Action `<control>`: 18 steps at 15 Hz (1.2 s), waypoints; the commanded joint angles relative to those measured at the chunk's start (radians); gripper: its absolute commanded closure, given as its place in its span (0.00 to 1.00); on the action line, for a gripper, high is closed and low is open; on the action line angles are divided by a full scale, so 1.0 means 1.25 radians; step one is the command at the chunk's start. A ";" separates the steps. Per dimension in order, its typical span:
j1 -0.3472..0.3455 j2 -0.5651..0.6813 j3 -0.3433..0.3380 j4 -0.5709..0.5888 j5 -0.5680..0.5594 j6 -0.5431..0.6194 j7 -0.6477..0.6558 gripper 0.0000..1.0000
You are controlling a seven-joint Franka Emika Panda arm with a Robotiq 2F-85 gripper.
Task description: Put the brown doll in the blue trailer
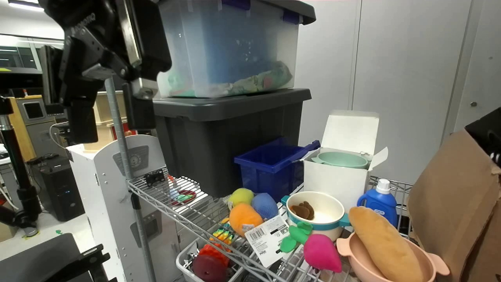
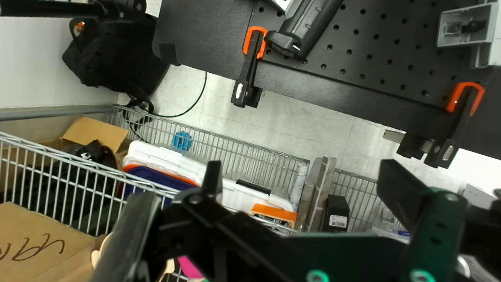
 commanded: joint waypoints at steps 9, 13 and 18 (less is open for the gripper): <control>0.020 0.043 -0.007 0.062 0.058 -0.077 -0.031 0.00; 0.020 0.053 -0.008 0.073 0.067 -0.088 -0.037 0.00; 0.021 0.060 -0.008 0.081 0.077 -0.092 -0.049 0.00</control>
